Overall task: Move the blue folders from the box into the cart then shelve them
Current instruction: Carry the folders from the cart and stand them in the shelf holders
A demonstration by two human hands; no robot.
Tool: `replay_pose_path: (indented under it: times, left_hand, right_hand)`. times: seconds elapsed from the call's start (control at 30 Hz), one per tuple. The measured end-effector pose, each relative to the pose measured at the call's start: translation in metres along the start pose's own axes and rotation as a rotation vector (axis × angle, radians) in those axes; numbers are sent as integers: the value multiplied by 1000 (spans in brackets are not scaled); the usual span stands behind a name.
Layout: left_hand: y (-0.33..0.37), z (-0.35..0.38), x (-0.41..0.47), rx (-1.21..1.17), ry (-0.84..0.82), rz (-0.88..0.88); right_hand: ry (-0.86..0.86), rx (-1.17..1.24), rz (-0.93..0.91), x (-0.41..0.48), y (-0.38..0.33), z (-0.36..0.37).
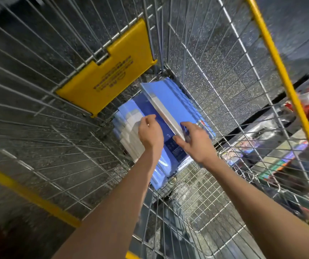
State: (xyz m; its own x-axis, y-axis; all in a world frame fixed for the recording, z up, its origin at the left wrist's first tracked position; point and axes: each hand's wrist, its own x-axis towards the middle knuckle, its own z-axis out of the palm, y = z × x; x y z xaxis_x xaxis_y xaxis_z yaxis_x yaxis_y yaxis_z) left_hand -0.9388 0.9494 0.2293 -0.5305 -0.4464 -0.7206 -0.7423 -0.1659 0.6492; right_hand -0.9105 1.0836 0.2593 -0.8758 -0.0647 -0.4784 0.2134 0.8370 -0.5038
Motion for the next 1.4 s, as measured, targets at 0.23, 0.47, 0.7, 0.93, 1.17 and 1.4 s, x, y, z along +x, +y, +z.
replay_pose_path:
  times: [0.23, 0.47, 0.7, 0.93, 1.17, 1.4]
  left_hand:
    - [-41, -7, 34, 331, 59, -165]
    - [-35, 6, 40, 286, 50, -253]
    - [-18, -2, 42, 147, 125, -288]
    - [-8, 17, 31, 166, -17, -302]
    - [7, 4, 33, -47, 153, -334]
    - [-4, -6, 32, -176, 261, -336]
  right_hand:
    - [-71, 55, 5, 4, 4, -10]
    - [-47, 99, 17, 1, 6, -4]
    - [-40, 140, 47, 1, 6, -9]
    - [-46, 126, 13, 2, 11, -17]
    - [-73, 164, 2, -1, 9, -17]
    - [-76, 180, -4, 1, 13, -4]
